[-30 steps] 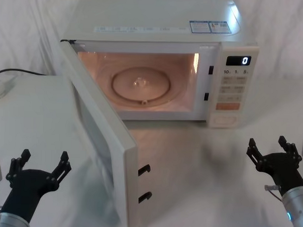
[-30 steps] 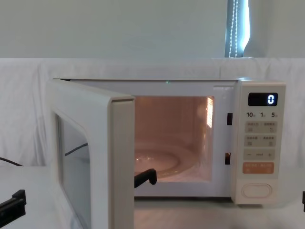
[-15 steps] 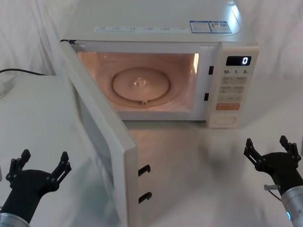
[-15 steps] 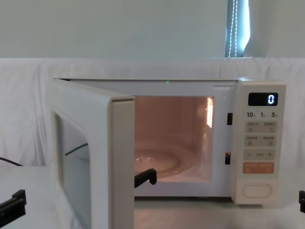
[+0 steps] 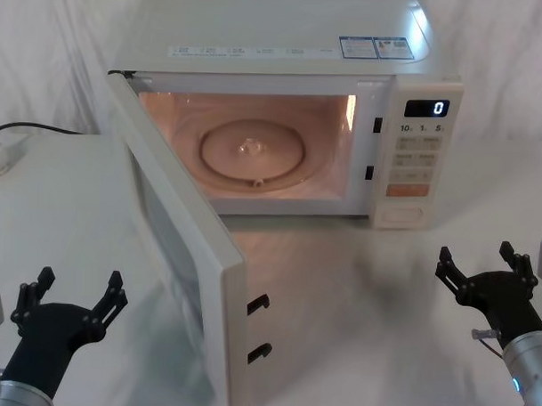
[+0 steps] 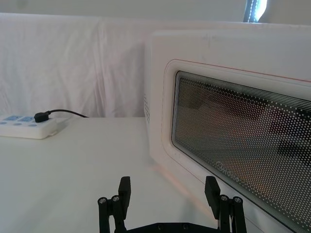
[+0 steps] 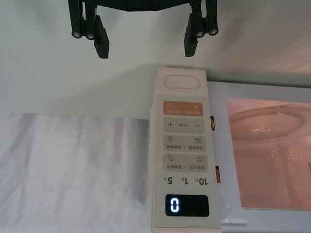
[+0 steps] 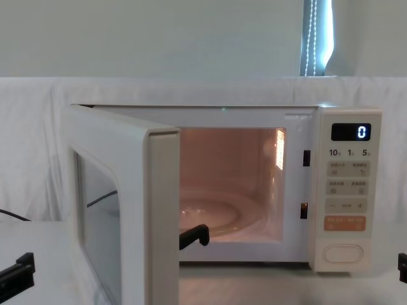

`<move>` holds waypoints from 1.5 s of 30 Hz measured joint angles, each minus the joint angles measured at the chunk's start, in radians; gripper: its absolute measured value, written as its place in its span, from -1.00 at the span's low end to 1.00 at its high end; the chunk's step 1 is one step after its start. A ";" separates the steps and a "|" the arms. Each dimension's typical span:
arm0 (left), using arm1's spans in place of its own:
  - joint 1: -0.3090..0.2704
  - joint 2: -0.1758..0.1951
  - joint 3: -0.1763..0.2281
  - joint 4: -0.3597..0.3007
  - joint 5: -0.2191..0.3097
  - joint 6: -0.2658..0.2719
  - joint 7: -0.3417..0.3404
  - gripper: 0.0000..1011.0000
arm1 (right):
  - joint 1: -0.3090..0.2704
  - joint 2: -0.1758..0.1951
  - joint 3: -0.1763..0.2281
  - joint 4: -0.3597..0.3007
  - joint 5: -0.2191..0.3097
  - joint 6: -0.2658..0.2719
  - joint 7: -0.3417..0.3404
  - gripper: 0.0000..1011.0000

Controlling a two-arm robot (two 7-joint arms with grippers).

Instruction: Press the button to open the microwave door with one hand; close the microwave door with the other hand.

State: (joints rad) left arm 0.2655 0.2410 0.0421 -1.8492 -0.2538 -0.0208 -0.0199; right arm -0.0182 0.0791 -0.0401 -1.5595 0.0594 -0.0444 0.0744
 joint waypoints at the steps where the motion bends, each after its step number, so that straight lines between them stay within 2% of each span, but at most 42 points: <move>1: 0.000 0.000 0.000 0.000 0.000 0.000 0.000 0.98 | 0.000 0.000 0.000 0.000 0.000 0.000 0.000 0.98; 45: 0.000 0.000 0.000 0.000 0.000 0.000 0.000 0.98 | 0.000 0.000 0.000 0.000 0.000 0.000 0.000 0.98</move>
State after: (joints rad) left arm 0.2655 0.2409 0.0421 -1.8492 -0.2538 -0.0208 -0.0199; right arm -0.0182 0.0790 -0.0401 -1.5594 0.0595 -0.0439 0.0748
